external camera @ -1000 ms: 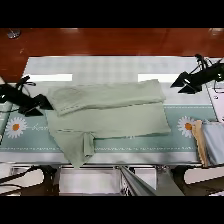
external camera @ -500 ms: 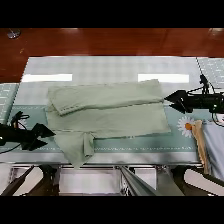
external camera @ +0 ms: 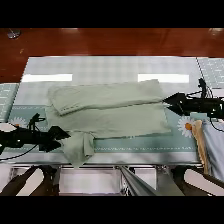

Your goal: Fold the shirts.

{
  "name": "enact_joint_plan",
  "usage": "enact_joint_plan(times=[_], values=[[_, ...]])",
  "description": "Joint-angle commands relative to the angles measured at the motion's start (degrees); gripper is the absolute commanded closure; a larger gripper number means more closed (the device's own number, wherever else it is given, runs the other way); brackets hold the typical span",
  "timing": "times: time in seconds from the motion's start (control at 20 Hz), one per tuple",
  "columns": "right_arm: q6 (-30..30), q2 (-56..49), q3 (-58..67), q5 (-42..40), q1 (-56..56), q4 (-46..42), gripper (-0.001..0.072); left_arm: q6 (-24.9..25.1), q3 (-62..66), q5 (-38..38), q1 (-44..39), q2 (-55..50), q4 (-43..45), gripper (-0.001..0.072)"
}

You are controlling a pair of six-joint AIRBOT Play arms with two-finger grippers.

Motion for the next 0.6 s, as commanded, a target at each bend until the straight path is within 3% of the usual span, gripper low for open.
enact_joint_plan(times=[0.0, 0.05, 0.1, 0.2, 0.3, 0.55], values=[[0.17, 0.04, -0.13, 2.49, -7.34, -0.72, 0.0094, -2.34, -1.09, 5.86, -7.93, 0.13, 0.04, 0.0156], [0.17, 0.04, -0.13, 5.16, -10.23, -3.87, 0.0094, -1.64, -1.09, 5.97, -8.68, 0.13, 0.04, 0.0532], [0.87, 0.07, -0.31, 7.19, -12.07, -8.04, 0.0094, 0.15, -1.09, 6.01, -8.92, 0.13, -0.2, 0.0674], [8.0, 0.35, -1.9, 8.87, -12.13, -14.21, 0.0095, 0.24, -1.09, 6.05, -8.9, 0.13, -0.35, 0.0679], [10.99, 0.35, -3.52, 11.47, -8.96, -19.71, 0.0095, 0.24, -1.09, 6.05, -8.9, 0.15, -0.42, 0.0679], [11.87, -0.42, -5.05, 9.4, 2.1, -23.45, 0.0095, -0.42, -1.09, 6.01, -8.9, 0.15, -1.07, 0.068]])
